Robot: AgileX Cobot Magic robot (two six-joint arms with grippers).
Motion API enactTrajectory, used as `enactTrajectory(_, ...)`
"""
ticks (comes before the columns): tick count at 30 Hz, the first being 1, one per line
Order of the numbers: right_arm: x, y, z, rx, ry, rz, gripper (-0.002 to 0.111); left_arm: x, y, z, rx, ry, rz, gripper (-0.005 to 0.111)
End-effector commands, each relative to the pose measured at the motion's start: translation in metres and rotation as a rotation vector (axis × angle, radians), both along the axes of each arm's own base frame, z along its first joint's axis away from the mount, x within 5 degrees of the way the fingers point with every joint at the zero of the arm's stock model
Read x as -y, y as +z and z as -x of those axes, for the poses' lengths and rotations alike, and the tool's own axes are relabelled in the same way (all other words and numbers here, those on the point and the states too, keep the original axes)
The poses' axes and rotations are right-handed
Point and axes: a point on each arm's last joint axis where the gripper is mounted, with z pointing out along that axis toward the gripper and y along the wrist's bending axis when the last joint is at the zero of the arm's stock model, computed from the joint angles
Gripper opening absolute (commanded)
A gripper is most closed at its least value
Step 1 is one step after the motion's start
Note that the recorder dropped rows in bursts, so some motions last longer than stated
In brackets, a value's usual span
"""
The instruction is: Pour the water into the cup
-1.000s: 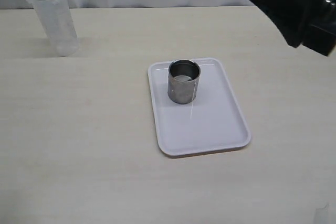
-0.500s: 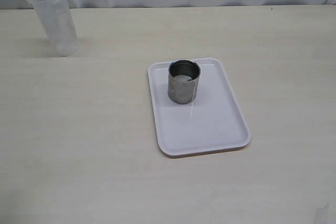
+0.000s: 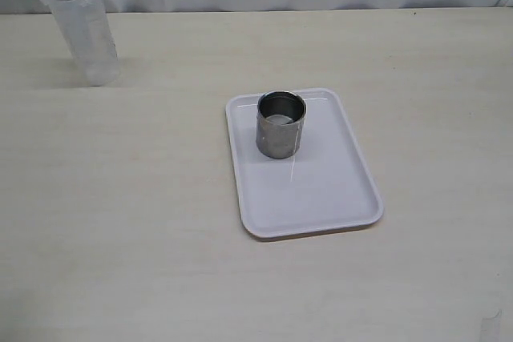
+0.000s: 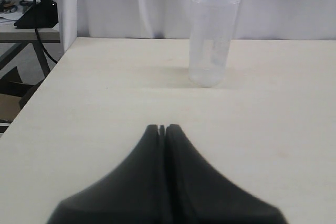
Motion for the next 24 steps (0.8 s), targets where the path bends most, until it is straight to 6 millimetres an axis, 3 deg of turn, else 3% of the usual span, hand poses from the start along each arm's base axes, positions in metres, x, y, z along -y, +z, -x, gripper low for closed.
enactTrajectory(1,0.0,-0.003,0.0,-0.008,-0.006,0.001,0.11,0.0,0.0,0.0,0.013,0.0,0.011,0.0)
enactTrajectory(5,-0.001,-0.019,-0.007,-0.069,0.001,-0.012,0.11,0.0,0.0,0.0,0.013,0.0,0.011,0.0)
enactTrajectory(10,0.003,-0.055,-0.01,-0.219,0.053,-0.231,0.11,0.0,0.0,0.0,0.013,0.0,0.011,0.0)
enactTrajectory(15,0.023,-0.081,-0.01,-0.119,-0.205,-0.239,0.11,0.0,0.0,0.0,0.013,0.0,0.011,0.0)
enactTrajectory(24,0.043,-0.091,0.007,0.057,-0.51,-0.058,0.11,0.0,0.0,0.0,0.013,0.0,0.011,0.0)
